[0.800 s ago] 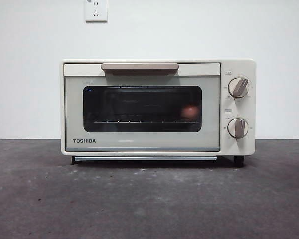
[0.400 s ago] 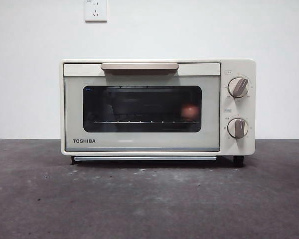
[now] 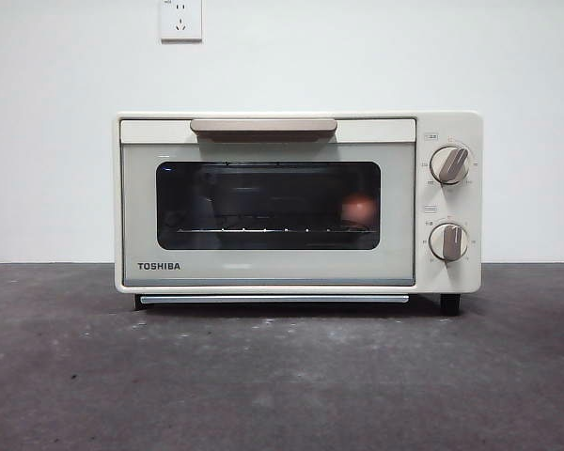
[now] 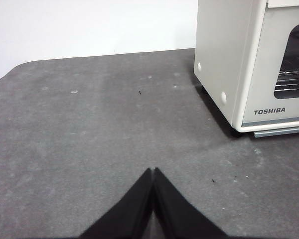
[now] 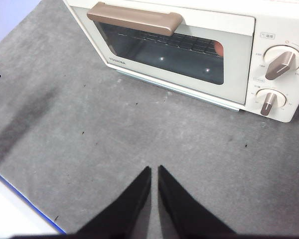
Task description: Eggoven
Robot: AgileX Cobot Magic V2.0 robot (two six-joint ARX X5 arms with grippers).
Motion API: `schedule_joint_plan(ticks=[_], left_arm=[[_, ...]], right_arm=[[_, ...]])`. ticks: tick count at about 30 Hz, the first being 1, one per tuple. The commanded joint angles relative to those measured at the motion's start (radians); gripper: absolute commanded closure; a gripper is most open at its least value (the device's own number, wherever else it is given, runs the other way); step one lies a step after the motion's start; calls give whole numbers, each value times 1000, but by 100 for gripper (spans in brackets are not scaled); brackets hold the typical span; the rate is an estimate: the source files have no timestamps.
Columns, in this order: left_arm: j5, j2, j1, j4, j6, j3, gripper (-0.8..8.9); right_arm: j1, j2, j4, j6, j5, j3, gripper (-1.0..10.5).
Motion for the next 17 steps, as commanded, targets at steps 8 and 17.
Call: schedule_joint_plan(ticks=[8,17], left_arm=[[0,-1,3,-2,-9,-28,806],[0,-1,3,-3,-9,-28,806]], right_arm=[[-34,-47,34,-119,109,2,942],[-410,-303,362,-294,-168,-255,942]])
